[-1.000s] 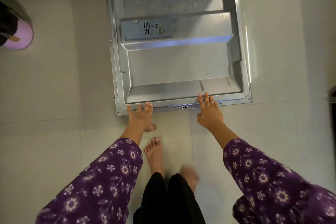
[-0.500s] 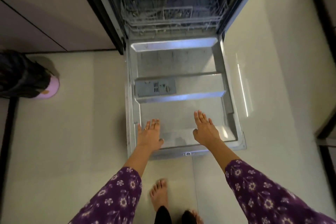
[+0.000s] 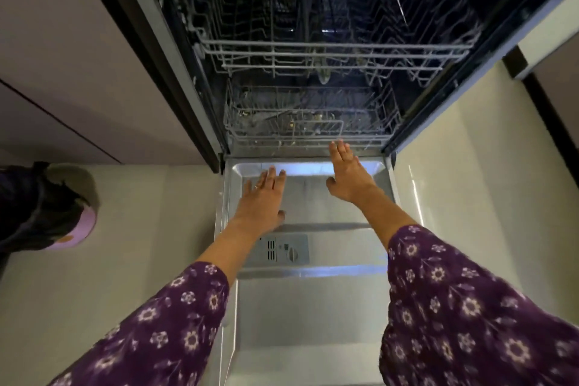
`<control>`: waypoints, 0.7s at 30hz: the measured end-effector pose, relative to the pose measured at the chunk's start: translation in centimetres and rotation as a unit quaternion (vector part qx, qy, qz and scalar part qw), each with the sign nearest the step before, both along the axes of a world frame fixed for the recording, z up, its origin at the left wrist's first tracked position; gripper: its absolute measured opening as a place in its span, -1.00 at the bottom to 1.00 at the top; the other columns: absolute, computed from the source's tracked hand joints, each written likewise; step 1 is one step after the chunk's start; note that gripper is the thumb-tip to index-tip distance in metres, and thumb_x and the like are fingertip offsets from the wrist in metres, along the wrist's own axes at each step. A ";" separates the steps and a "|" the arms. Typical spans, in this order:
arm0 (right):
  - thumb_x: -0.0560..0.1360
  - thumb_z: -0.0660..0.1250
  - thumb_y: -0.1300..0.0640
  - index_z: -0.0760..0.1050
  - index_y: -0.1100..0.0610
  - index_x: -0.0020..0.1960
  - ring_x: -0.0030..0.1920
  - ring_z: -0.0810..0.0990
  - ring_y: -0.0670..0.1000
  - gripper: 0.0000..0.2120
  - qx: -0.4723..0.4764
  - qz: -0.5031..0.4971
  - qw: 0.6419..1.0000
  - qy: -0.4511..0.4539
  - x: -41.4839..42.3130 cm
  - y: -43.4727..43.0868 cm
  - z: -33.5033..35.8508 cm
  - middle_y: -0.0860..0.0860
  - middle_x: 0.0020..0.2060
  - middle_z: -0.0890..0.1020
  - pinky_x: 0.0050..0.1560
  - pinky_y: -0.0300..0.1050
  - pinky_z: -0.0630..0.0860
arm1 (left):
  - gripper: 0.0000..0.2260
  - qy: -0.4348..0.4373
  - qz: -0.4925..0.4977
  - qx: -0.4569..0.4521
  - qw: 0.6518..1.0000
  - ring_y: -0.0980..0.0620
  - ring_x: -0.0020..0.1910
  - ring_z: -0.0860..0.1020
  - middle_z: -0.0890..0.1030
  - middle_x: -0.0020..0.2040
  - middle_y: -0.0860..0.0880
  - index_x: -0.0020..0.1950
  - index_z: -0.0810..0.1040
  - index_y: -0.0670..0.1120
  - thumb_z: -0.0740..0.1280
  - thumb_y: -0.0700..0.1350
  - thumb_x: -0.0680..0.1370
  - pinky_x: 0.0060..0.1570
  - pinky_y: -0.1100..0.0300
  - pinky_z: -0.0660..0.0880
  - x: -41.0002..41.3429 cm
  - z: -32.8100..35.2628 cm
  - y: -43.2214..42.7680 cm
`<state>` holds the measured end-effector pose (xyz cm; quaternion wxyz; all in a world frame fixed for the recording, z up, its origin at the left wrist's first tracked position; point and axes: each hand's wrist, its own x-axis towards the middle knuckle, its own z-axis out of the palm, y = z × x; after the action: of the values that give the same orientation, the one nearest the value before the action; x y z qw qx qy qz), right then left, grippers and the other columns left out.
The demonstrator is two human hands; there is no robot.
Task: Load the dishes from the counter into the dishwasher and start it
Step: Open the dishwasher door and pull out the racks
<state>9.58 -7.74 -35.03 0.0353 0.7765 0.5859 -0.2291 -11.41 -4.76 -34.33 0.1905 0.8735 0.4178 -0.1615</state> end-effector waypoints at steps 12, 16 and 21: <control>0.48 0.35 0.09 0.02 0.15 0.53 0.51 0.04 0.18 -0.24 0.002 0.030 0.998 -0.047 5.9 12.7 -5.6 0.17 0.51 0.10 0.48 0.09 0.09 | -0.15 0.038 0.006 0.050 0.998 -0.11 0.54 -0.14 -0.17 0.56 -0.15 0.56 -0.21 -0.15 0.34 0.00 0.54 0.49 -0.09 -0.11 7.3 -5.5 12.4; 0.51 0.27 0.13 0.21 0.10 0.47 0.34 0.39 0.19 -0.44 0.037 -0.020 0.997 -0.071 5.3 11.7 -6.3 0.14 0.37 0.37 0.22 0.04 0.44 | -0.16 0.084 -0.006 0.048 0.995 -0.11 0.54 -0.03 -0.03 0.57 -0.14 0.56 -0.10 -0.14 0.38 0.04 0.50 0.49 -0.11 -0.10 6.9 -7.9 13.3; 0.53 0.16 0.21 0.30 0.09 0.40 0.23 0.48 0.19 -0.56 0.036 0.006 0.994 -0.102 4.5 8.3 -7.2 0.15 0.24 0.50 0.08 0.00 0.50 | -0.21 0.106 -0.038 0.082 0.990 -0.08 0.54 0.03 0.07 0.56 -0.13 0.55 -0.02 -0.15 0.35 0.08 0.50 0.46 -0.09 -0.24 4.6 -10.1 11.1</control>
<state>14.08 0.59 -42.20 0.0684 0.7929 0.5918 -0.1276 -6.77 6.36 -44.44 0.0668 0.8793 0.4142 -0.2252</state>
